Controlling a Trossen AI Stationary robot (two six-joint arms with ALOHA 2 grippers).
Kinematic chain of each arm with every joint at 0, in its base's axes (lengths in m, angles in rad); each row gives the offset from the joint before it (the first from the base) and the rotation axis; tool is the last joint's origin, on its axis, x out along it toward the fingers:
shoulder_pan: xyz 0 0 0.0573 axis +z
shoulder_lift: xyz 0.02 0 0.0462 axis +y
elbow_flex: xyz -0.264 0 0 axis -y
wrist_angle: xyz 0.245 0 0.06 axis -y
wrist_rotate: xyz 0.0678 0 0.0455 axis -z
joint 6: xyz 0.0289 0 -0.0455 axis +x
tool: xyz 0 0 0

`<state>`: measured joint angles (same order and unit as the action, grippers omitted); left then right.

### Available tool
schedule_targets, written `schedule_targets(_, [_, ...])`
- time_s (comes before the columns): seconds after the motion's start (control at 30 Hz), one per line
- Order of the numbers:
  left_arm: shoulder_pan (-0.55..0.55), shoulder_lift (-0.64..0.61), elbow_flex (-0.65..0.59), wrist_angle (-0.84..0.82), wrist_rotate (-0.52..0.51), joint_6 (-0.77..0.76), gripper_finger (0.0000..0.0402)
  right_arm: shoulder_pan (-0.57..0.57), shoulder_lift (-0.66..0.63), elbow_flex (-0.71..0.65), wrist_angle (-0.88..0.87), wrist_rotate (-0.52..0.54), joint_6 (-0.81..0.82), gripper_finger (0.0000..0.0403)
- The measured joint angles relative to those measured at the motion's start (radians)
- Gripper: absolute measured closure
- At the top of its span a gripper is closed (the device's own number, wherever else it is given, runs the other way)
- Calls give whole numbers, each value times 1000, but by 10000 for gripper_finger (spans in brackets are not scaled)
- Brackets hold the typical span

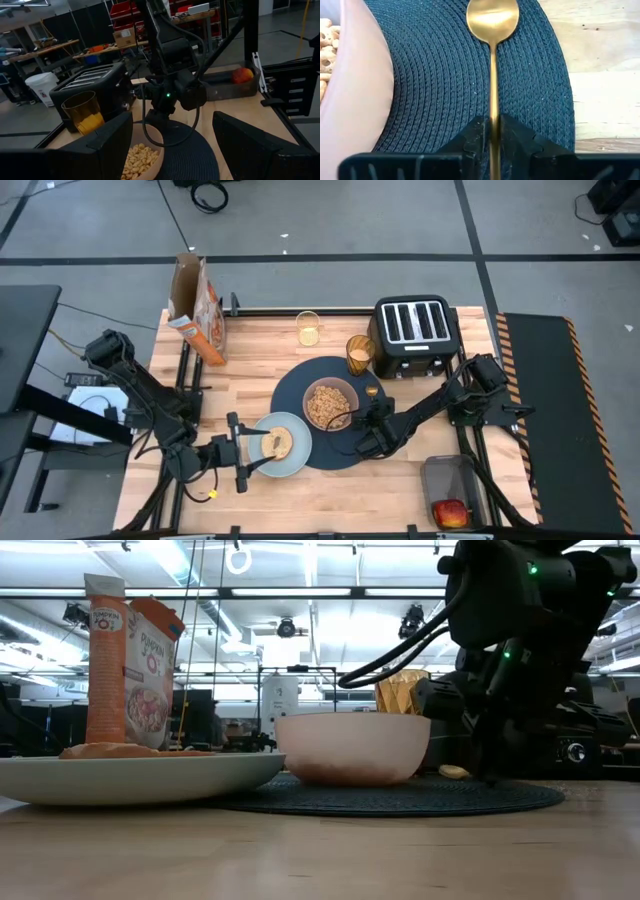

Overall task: Arrange a breakfast setting
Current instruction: Put the gold spoon on the right side of the light orange bowl on the blue table placemat, then put the red apple on the top left of the blue tablemat

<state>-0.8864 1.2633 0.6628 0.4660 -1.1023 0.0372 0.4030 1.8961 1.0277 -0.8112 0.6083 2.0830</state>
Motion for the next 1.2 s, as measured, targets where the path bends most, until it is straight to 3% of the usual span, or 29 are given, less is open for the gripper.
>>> schedule_targets(0.37, [0, 0, 0, 0, 0, -1, 120, -1, -22, 0, -23, -8, -25, 292])
schedule_targets(0.6, [-4, 0, 0, 0, 0, -41, 120, 16, -116, 0, -132, -6, -21, 288])
schedule_targets(0.7, [-4, 0, 0, 0, 0, -44, 120, 40, -187, 35, -206, -33, -129, 288])
schedule_targets(0.77, [-3, 0, 0, -3, 0, -44, 120, 61, -239, 81, -242, -119, -343, 288])
schedule_targets(0.87, [-3, 0, 0, -10, 0, -44, 120, 85, -301, 161, -309, -378, -526, 288])
schedule_targets(1.03, [-3, 0, 0, -11, 0, -48, 120, 148, -367, 261, -405, -697, -541, 275])
schedule_targets(1.1, [-3, 0, 0, -12, 0, -52, 120, 189, -385, 265, -435, -755, -502, 258])
schedule_targets(1.2, [-3, 0, 0, -15, 0, -52, 120, 277, -394, 251, -449, -755, -445, 223])
